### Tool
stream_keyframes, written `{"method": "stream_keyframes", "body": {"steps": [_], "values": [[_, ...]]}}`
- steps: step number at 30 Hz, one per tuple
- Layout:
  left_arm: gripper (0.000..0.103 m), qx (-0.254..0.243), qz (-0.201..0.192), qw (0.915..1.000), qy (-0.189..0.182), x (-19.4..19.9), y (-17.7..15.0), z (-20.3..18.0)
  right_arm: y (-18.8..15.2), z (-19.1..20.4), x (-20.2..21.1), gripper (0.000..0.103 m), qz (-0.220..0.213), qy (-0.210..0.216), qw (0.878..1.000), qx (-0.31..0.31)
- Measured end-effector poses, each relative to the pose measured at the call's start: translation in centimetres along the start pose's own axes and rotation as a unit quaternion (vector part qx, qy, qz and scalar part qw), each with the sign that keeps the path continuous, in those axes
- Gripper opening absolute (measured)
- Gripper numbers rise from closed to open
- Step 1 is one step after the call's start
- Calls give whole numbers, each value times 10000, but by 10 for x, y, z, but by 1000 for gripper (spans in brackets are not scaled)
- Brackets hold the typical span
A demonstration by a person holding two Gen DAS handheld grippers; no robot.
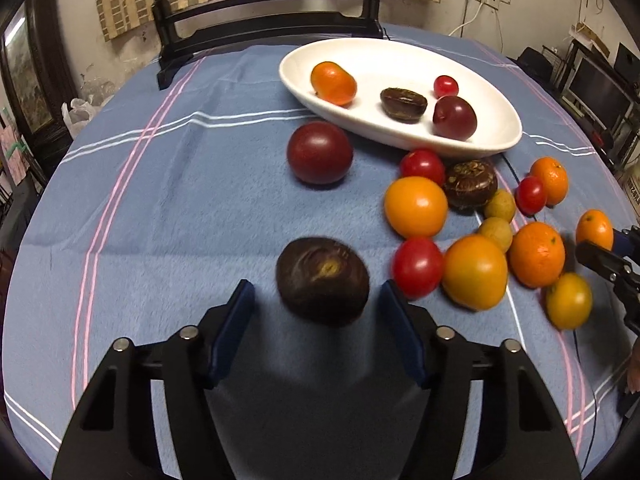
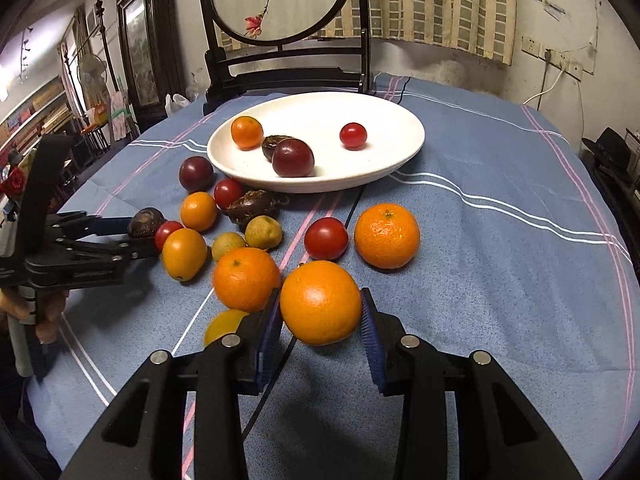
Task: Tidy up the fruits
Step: 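Grasp the round dark brown fruit with the left tool while the right tool grasps an orange, then place the brown fruit and orange on the white plate, opening both tools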
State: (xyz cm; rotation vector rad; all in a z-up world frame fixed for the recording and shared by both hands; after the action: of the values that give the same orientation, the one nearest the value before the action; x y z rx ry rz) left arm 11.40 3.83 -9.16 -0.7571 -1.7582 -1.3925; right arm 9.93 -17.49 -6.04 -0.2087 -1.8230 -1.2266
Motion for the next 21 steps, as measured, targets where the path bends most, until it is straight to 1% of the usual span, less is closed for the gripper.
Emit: {"method": "stream_keyframes", "body": {"steps": [2, 3, 6, 11, 17, 21], "values": [[53, -49, -30, 10000, -13, -2, 4, -3, 0, -1, 1, 38, -9, 0, 10000, -11], [44, -82, -43, 10000, -12, -2, 5, -5, 0, -1, 1, 38, -15, -9, 10000, -17], [44, -16, 13, 10000, -10, -1, 7, -5, 0, -3, 2, 38, -29, -42, 10000, -38], [43, 341, 130, 9989, -292, 10, 3, 3, 0, -6, 3, 38, -84, -71, 9999, -105], [43, 444, -178, 9972, -580, 44, 14, 1, 5, -6, 8, 38, -155, -171, 9996, -186], [43, 385, -397, 9953, -790, 61, 36, -14, 22, 0, 18, 38, -262, -193, 9995, -63]]}}
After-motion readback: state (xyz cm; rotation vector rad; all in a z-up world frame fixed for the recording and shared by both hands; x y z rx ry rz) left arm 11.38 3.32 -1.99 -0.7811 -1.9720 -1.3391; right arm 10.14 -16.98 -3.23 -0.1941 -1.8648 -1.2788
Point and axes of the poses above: each gripper's, at about its wrist camera, not at the fingertips, and x roughly against the way its jaws point, z to its left, y to its top, the point moved 5 cm from there along -x, roughly the way its jaws point, and after that the axes turned 15 degrees about x, right-handed, at the moved point
